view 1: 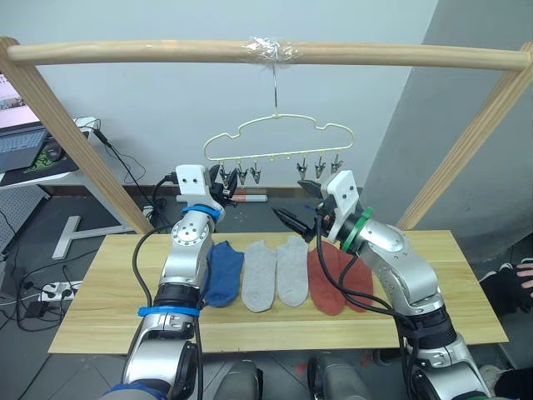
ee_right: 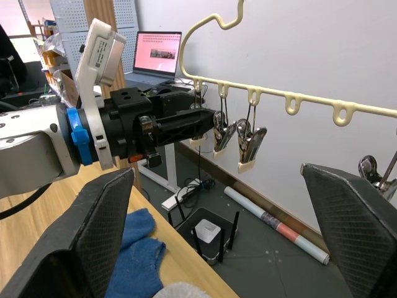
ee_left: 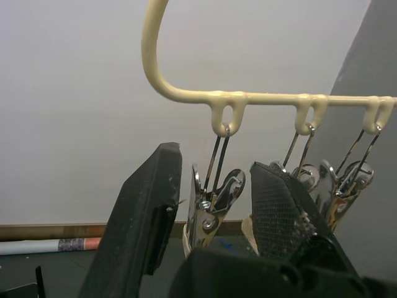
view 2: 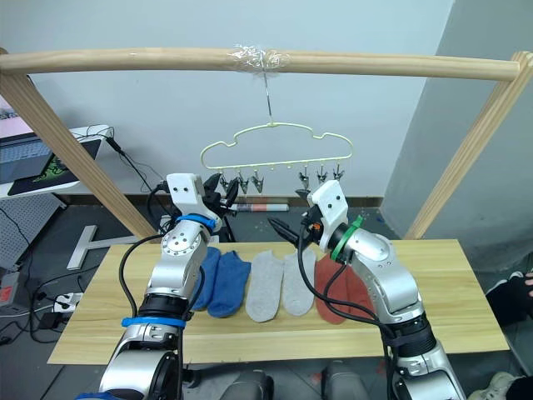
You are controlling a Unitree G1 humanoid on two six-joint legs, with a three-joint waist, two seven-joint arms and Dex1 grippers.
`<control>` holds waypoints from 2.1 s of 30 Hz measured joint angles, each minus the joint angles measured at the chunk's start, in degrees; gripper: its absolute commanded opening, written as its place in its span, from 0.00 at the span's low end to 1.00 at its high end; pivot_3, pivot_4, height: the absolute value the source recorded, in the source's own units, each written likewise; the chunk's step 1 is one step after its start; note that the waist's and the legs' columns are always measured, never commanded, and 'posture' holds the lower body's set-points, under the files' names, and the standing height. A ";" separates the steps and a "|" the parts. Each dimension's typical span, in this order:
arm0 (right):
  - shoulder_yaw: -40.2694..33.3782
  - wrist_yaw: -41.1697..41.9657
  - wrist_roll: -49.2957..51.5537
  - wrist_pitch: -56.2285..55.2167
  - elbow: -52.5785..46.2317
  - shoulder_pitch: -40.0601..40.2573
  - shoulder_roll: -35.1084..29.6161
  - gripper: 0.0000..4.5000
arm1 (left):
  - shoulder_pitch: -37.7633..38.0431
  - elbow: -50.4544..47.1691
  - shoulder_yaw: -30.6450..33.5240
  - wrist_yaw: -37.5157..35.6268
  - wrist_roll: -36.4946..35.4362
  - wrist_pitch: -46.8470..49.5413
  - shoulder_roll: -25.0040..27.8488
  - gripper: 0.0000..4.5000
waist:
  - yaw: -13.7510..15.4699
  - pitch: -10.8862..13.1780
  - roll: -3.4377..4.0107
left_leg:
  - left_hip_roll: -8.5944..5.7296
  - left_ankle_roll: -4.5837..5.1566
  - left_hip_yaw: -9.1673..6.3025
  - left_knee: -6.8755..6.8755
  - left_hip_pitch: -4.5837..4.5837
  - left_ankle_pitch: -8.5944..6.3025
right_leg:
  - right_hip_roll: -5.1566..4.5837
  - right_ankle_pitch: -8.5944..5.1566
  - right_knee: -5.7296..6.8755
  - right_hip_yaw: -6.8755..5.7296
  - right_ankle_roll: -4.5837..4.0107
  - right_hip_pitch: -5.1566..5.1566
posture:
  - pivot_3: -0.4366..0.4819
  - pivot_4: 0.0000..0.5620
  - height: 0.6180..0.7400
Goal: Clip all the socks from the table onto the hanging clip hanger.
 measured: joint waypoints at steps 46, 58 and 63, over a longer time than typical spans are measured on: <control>-7.27 -14.14 -10.91 -1.97 26.41 12.31 -3.80 1.00 | 2.96 -4.43 0.41 -1.09 -1.48 2.73 -0.61 0.00 | -1.11 0.37 0.04 | 0.00 0.01 0.18 0.05 0.04 0.00 | 0.06 0.03 0.05 0.09 0.05 0.03 | 0.47 0.31 1.00; -9.55 -14.63 -10.95 -1.85 38.28 6.01 -2.52 1.00 | 3.41 -5.10 0.03 -1.24 -1.37 2.78 -0.64 0.00 | -1.09 0.38 0.04 | -0.02 0.02 0.16 0.10 0.02 0.00 | 0.06 0.05 0.06 0.09 0.08 0.04 | 0.48 0.30 1.00; -9.43 -13.82 -11.40 -1.94 40.51 5.62 -2.81 1.00 | 3.45 -5.12 0.01 -1.24 -1.38 2.79 -0.64 0.00 | -1.11 0.38 0.04 | -0.03 0.02 0.19 0.12 0.03 0.00 | 0.05 0.06 0.06 0.10 0.10 0.06 | 0.48 0.30 1.00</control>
